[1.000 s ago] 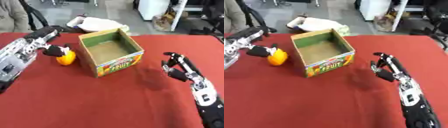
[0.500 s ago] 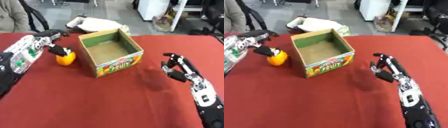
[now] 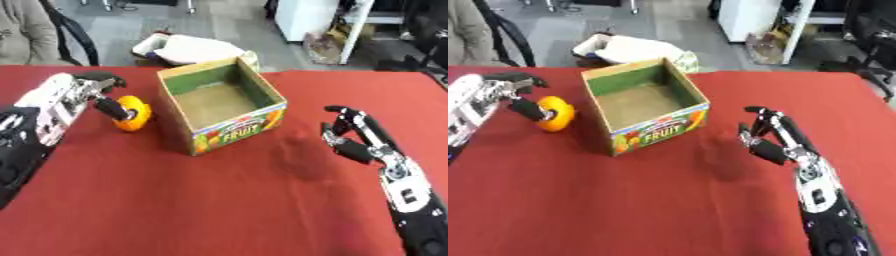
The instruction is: Pick up objects on the table and place them in the box.
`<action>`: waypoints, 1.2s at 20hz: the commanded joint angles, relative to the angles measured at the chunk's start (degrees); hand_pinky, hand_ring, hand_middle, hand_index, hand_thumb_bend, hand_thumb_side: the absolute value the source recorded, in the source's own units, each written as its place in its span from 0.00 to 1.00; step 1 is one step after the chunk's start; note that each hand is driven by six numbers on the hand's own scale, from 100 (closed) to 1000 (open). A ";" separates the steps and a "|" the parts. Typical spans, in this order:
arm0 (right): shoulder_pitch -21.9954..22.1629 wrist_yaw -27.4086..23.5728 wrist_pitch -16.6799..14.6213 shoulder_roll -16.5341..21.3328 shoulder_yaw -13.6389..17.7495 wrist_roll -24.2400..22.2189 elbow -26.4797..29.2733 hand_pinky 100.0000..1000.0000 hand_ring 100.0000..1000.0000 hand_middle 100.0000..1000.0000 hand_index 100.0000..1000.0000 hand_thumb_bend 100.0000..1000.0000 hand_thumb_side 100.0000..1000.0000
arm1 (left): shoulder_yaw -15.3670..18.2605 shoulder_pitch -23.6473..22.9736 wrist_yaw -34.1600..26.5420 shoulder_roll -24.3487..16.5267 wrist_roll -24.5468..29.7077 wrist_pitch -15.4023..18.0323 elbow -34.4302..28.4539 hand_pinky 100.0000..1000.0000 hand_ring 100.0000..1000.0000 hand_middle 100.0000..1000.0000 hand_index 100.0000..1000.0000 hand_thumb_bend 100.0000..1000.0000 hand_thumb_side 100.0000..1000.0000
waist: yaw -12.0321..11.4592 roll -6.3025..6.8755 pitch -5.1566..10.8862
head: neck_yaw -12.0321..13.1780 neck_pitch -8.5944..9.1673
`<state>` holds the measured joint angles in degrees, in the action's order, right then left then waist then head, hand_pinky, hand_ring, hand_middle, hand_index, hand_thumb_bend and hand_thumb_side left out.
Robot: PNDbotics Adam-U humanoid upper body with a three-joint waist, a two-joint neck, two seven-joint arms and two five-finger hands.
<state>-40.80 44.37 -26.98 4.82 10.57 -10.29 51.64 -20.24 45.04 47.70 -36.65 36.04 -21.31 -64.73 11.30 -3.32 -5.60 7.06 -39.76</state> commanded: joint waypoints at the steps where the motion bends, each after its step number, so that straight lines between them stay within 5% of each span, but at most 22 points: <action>1: -1.02 0.04 -0.07 0.81 0.14 0.19 0.93 0.55 0.56 0.36 0.87 0.00 0.53 | 1.30 1.17 3.63 0.12 1.70 1.41 0.63 0.82 0.89 0.94 0.96 0.32 0.39 | 0.00 0.11 0.93 | -0.14 0.04; 11: -1.04 -0.02 -0.06 0.86 0.15 0.17 0.89 0.55 0.56 0.36 0.87 0.00 0.53 | 2.93 0.02 12.59 1.71 5.04 4.79 2.52 0.73 0.78 0.81 0.88 0.38 0.39 | -0.11 0.04 0.82 | -0.22 0.21; 15: -1.14 -0.02 -0.05 0.85 0.18 0.23 0.86 0.55 0.56 0.36 0.87 0.00 0.53 | 3.53 -0.52 13.90 1.91 1.52 4.05 2.41 0.65 0.69 0.71 0.80 0.28 0.33 | -0.17 -0.01 0.74 | -0.19 0.25; 20: -1.24 -0.01 -0.03 0.89 0.20 0.28 0.76 0.55 0.56 0.36 0.87 0.00 0.53 | 3.63 -0.94 13.98 2.01 -3.27 3.68 2.75 0.53 0.49 0.50 0.64 0.03 0.23 | -0.15 -0.03 0.65 | -0.19 0.26; 24: -1.15 -0.04 -0.09 0.92 0.15 0.26 0.75 0.55 0.56 0.36 0.87 0.00 0.53 | 3.78 -1.10 13.92 1.83 -6.84 3.64 2.39 0.45 0.34 0.34 0.49 0.00 0.19 | -0.11 0.01 0.63 | -0.16 0.34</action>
<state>-40.82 44.37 -26.99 4.82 10.58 -10.23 51.63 -17.13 43.20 61.40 -33.73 30.38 -17.64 -61.72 11.16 -3.48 -5.68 6.94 -39.74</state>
